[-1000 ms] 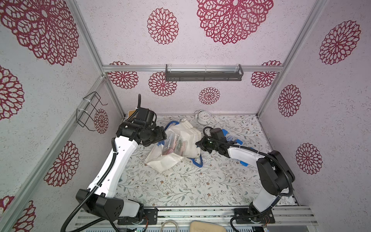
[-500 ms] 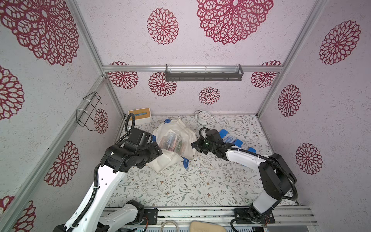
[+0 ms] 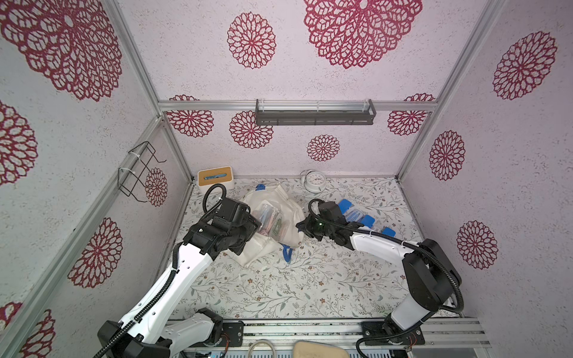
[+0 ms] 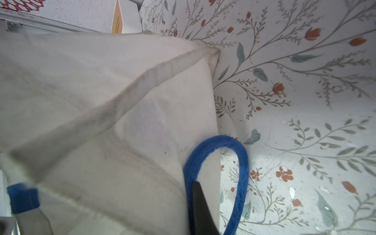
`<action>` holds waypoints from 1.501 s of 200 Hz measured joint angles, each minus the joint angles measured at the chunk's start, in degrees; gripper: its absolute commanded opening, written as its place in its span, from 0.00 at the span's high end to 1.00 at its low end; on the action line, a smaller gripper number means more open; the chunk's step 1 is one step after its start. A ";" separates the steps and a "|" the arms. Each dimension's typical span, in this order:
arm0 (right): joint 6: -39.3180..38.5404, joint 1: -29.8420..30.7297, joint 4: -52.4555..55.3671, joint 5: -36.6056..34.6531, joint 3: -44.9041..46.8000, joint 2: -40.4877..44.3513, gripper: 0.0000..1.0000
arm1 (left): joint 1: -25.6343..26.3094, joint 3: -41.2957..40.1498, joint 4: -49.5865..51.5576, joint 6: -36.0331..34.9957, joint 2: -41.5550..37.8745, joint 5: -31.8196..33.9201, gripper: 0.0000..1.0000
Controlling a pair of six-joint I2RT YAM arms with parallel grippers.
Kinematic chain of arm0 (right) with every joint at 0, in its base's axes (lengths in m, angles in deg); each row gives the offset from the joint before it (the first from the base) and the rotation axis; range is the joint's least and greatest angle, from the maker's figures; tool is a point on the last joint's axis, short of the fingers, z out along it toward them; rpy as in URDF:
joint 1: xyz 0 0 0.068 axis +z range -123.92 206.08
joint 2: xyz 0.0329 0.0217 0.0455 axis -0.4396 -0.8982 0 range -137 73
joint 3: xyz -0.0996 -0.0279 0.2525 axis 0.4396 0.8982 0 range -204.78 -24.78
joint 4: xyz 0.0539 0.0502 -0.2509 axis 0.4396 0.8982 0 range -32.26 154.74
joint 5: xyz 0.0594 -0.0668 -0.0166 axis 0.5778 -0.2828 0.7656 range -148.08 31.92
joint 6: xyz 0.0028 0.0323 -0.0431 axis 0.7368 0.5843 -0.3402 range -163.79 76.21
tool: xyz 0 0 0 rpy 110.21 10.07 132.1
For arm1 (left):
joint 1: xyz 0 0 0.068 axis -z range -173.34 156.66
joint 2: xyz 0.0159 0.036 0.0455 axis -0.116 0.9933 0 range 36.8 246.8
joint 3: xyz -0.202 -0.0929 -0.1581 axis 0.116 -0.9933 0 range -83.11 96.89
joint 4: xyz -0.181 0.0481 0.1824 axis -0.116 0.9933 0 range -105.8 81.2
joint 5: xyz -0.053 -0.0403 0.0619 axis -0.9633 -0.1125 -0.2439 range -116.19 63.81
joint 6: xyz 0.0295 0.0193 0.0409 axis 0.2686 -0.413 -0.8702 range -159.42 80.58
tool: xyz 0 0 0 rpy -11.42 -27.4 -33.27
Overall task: Take out the compass set from the canvas bag
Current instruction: Adjust the canvas bag at the center of the board.
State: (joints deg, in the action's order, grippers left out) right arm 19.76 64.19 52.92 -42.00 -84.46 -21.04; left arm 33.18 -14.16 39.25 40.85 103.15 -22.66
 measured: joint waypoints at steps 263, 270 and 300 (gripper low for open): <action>-2.27 0.31 2.47 0.72 0.09 1.57 0.78 | 1.62 -6.27 -5.44 -7.87 0.31 -4.11 1.00; -2.27 0.31 2.58 0.79 0.17 1.84 0.77 | 1.70 -6.27 -5.44 -8.11 0.31 -4.11 1.00; -2.27 -0.07 3.06 1.55 0.31 2.47 0.69 | 2.32 -6.27 -5.42 -8.92 0.33 -4.04 1.00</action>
State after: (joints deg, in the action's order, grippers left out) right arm 17.49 64.12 55.98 -40.45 -84.15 -18.57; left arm 35.50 -20.44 33.83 31.93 103.48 -26.71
